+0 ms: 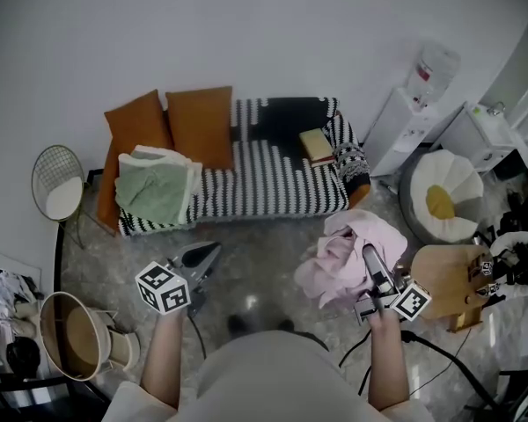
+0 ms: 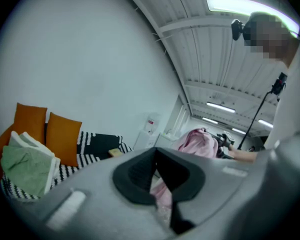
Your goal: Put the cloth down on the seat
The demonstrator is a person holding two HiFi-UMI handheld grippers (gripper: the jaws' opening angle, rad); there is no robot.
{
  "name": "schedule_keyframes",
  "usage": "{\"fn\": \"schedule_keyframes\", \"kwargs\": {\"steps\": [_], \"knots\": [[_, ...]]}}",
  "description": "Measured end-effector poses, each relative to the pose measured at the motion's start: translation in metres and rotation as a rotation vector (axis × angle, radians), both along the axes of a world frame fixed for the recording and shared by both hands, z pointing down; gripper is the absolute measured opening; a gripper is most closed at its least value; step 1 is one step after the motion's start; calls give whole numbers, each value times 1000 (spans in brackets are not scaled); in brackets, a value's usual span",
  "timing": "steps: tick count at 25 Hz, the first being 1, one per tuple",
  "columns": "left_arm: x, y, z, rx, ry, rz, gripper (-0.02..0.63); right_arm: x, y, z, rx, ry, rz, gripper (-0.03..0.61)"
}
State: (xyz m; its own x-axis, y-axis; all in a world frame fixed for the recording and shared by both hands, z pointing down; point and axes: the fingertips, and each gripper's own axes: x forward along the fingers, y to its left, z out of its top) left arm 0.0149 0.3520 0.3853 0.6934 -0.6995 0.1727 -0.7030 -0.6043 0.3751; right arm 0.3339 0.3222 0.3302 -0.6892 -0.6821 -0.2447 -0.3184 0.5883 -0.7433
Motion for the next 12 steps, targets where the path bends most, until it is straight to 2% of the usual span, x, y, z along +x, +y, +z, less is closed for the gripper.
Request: {"fn": "schedule_keyframes", "kwargs": {"steps": [5, 12], "knots": [[-17, 10, 6, -3, 8, 7, 2, -21, 9, 0, 6, 16, -10, 181], [-60, 13, 18, -17, 23, 31, 2, -71, 12, 4, 1, 46, -9, 181]]}}
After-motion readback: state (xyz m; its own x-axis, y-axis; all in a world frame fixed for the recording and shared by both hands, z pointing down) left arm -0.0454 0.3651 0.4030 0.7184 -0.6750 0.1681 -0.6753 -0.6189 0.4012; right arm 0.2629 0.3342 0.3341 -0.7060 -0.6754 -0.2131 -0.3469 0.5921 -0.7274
